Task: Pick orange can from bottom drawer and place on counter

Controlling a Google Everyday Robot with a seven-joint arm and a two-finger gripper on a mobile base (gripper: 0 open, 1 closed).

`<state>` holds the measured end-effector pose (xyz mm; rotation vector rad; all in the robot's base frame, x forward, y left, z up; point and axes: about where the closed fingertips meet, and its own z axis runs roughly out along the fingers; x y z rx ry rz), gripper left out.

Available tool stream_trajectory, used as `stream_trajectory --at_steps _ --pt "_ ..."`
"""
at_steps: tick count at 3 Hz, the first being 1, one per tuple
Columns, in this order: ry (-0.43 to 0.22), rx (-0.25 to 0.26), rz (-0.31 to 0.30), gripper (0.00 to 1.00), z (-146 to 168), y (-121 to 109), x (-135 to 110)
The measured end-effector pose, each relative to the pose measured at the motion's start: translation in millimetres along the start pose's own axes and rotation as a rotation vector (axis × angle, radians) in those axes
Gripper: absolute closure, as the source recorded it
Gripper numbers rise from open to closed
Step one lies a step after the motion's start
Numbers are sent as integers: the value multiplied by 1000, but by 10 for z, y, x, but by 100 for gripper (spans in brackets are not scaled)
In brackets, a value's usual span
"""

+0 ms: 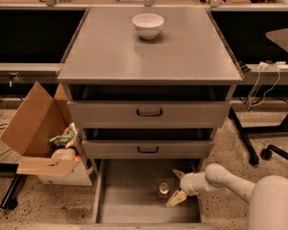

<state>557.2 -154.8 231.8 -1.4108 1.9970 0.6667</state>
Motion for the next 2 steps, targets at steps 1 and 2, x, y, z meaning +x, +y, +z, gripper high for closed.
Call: stream_trajectory --at_steps 1,2 --pt "-10 11 6 0 178 -73 106" --pt "2 -3 18 4 352 -90 176"
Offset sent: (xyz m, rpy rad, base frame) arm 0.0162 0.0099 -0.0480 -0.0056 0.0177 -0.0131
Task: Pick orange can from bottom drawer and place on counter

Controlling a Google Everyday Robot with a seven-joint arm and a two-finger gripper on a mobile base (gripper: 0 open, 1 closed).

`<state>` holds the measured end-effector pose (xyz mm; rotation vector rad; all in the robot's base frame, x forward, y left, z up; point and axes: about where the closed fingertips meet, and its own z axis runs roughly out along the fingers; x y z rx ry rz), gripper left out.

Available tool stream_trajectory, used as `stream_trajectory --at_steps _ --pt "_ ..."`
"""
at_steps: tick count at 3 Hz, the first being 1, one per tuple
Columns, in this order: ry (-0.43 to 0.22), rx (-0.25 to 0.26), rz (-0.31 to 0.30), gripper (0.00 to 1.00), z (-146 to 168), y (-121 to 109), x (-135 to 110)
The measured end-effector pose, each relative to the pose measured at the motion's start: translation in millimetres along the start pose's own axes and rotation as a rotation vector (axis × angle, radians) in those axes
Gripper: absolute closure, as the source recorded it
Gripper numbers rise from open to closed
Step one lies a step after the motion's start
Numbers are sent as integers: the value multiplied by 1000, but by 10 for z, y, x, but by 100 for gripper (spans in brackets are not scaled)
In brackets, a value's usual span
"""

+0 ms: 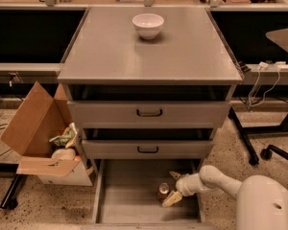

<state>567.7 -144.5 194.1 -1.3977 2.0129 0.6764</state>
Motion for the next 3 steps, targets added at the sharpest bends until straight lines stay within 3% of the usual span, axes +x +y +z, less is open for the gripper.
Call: stream_trajectory --at_steps 2,3 --pt "8 -10 10 50 79 1 28" --pt "-10 -18 -7 73 27 83 -98"
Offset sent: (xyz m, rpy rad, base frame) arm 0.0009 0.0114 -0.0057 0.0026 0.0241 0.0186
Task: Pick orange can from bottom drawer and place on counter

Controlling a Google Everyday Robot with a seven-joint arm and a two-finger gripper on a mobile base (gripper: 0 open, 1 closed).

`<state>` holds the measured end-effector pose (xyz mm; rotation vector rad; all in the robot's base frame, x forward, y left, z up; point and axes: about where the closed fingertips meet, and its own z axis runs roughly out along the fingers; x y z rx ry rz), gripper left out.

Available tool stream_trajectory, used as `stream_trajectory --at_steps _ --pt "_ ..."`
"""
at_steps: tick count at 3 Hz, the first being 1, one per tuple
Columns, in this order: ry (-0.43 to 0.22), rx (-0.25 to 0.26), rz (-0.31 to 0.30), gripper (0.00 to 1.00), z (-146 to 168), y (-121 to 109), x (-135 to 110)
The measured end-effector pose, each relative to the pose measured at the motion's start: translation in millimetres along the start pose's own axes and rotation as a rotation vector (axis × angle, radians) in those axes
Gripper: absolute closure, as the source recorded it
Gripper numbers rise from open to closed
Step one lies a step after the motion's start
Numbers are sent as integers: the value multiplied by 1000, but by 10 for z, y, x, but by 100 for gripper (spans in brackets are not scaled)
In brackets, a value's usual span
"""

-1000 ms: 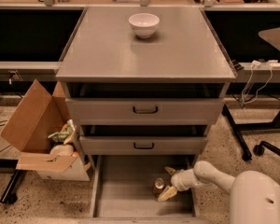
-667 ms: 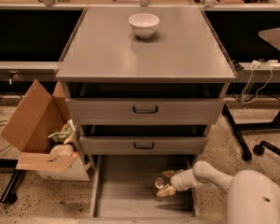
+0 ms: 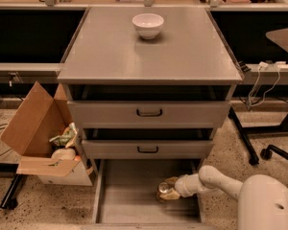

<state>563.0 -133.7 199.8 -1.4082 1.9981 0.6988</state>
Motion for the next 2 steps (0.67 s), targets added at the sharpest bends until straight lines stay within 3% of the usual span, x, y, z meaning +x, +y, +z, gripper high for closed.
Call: stream_trajectory --at_steps 1,2 --pt "-97 82 -64 100 -641 165 -443" --pt "-131 101 -97 100 -1429 253 -823"
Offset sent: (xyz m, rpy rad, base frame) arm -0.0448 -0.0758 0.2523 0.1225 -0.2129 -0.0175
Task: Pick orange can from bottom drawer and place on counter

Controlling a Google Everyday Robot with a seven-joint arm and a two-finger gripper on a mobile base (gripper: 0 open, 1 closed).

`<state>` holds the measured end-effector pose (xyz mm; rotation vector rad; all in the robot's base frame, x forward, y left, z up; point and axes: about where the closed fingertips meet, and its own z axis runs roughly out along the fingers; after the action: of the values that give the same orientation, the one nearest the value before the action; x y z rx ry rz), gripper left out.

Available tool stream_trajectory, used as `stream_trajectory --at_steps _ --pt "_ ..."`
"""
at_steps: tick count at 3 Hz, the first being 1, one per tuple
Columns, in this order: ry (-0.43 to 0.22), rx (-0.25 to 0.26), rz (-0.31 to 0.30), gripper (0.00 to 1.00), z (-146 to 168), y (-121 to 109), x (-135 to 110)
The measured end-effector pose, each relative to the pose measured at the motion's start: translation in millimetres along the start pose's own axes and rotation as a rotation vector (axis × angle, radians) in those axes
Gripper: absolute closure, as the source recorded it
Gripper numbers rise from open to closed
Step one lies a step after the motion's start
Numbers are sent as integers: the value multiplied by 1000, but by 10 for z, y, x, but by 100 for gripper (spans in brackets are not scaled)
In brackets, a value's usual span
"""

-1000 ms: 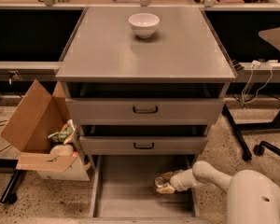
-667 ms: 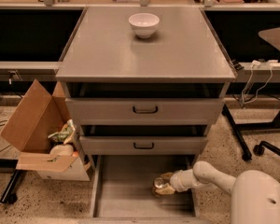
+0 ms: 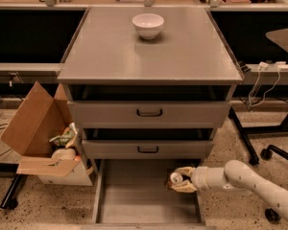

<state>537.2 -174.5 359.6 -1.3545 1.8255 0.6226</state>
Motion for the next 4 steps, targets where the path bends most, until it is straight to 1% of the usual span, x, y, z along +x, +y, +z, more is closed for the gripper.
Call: stream_trajectory --at_steps 1,2,3,4 --pt "-3 3 -4 100 -47 12 -40" --pt "-24 42 -45 100 -561 52 -413" --pt "-32 128 -96 100 -1275 236 -972" --pt "8 196 -194 100 -1919 461 -1514"
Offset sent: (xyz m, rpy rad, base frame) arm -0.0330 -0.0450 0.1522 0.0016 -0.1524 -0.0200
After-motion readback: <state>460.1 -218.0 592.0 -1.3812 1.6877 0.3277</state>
